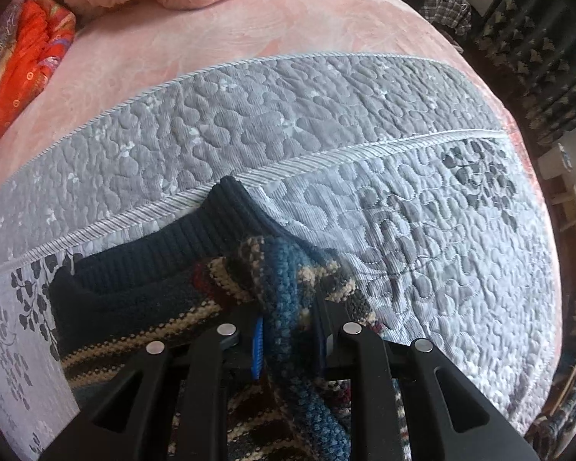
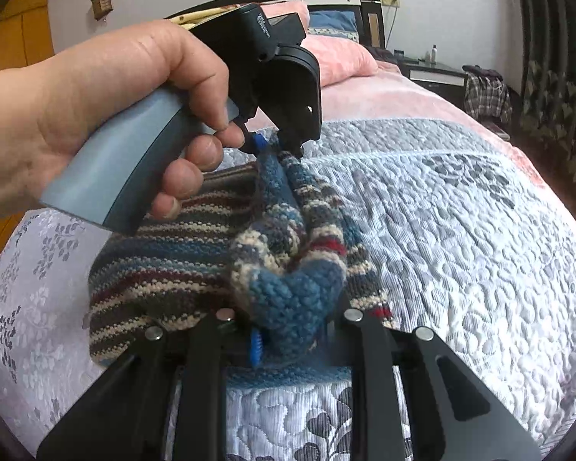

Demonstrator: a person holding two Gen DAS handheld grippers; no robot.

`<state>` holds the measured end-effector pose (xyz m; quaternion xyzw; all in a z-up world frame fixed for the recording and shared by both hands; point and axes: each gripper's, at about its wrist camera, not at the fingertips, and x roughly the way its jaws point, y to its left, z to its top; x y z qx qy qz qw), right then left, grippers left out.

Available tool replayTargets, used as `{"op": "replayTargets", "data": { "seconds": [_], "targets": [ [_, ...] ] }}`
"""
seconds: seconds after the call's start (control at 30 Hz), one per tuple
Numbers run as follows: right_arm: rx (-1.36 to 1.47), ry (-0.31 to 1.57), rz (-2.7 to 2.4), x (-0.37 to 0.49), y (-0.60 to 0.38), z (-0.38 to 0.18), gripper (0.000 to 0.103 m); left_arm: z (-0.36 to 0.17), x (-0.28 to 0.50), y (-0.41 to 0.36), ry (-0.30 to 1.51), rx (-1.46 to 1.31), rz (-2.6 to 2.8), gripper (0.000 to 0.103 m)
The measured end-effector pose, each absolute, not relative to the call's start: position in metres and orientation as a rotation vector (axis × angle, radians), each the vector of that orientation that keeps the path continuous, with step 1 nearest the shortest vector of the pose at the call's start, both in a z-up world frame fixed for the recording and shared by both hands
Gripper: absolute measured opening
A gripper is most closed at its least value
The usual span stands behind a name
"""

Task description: Fold small clothes

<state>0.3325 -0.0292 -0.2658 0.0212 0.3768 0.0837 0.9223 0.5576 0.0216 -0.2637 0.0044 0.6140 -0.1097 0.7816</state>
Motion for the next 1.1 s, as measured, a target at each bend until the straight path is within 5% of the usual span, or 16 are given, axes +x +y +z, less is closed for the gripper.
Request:
{"op": "replayTargets", "data": {
  "seconds": [0.5,0.57,0.7,0.9,1.0,1.1],
  "targets": [
    [0.107,0.839,0.191,0.341,-0.051,-0.291,0.021,-0.276,0.556,0.003,1.257,0.019,-0.207,0.032],
    [0.178,0.862,0.229,0.345,-0.06,-0.294,0.024,-0.272,0.555,0.006,1.234,-0.023,-0.236,0.046],
    [0.393,0.936,0.305,0.356,-0.093,-0.303,0.059,-0.247,0.55,0.015,1.148,-0.114,-0.357,0.062],
    [0.712,1.027,0.49,0.372,-0.14,-0.312,0.064,-0.203,0.525,0.055,1.062,-0.149,-0.482,0.071],
    [0.777,1.1,0.611,0.39,-0.142,-0.309,0.078,-0.196,0.501,0.091,1.049,-0.159,-0.535,0.075],
    [0.742,1.214,0.644,0.421,-0.135,-0.316,0.078,-0.207,0.48,0.133,1.08,-0.259,-0.573,0.075]
  ]
}}
